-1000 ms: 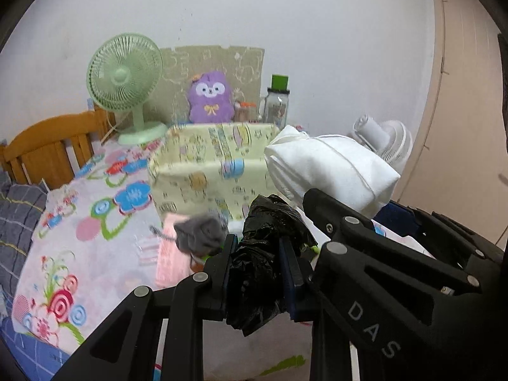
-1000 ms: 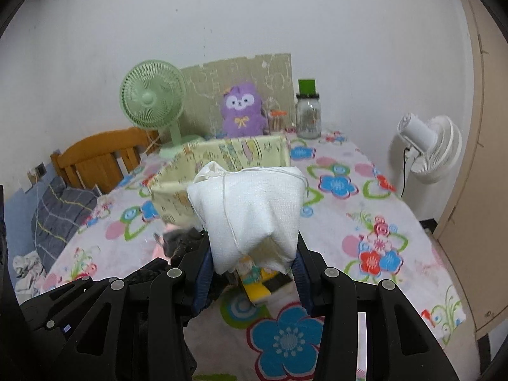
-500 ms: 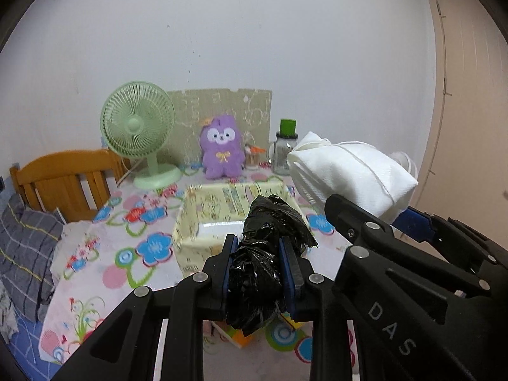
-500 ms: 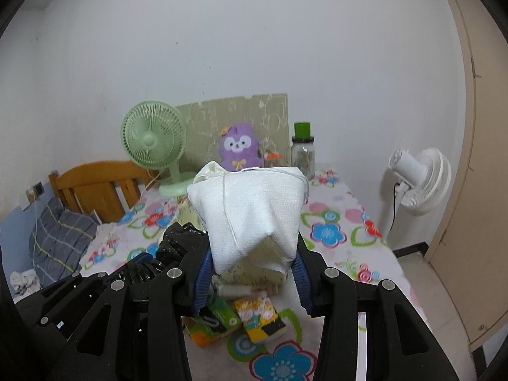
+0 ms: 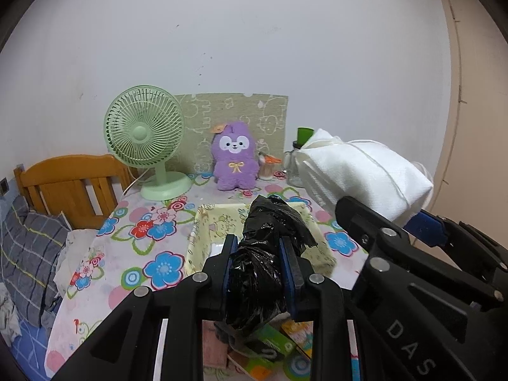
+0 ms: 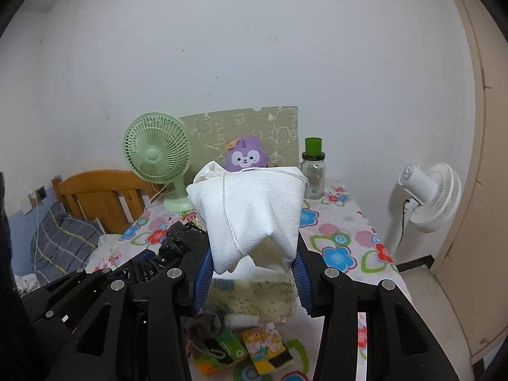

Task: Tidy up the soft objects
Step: 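Lower both held cloths into the fabric box and open both grippers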

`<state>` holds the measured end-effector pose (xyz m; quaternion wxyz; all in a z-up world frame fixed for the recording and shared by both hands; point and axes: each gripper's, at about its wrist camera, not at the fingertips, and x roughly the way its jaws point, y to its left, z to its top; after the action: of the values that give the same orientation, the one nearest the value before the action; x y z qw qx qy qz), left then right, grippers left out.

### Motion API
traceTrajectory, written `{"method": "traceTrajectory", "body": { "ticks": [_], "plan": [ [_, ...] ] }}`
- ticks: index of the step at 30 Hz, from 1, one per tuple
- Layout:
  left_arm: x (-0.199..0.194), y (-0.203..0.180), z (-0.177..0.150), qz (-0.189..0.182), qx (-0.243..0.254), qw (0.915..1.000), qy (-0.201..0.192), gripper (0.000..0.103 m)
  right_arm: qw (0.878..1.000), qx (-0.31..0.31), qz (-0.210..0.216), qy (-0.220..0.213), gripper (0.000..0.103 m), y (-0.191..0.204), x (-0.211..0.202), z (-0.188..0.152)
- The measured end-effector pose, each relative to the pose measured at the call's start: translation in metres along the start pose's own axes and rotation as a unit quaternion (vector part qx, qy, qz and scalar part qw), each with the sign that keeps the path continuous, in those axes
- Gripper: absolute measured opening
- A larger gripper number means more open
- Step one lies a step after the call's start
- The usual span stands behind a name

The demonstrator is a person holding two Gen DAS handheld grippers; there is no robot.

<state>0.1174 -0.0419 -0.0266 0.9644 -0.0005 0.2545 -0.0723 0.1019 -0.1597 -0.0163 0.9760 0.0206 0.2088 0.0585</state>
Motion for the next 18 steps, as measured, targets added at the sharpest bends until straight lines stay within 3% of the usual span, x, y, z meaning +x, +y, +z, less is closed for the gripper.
{"method": "traceTrajectory", "body": {
  "ticks": [18],
  "plan": [
    [0.091, 0.021, 0.019, 0.012, -0.011, 0.9994, 0.03, 0.027, 0.999, 0.003, -0.009, 0.036, 0.049, 0.002, 0.098, 0.015]
  ]
}}
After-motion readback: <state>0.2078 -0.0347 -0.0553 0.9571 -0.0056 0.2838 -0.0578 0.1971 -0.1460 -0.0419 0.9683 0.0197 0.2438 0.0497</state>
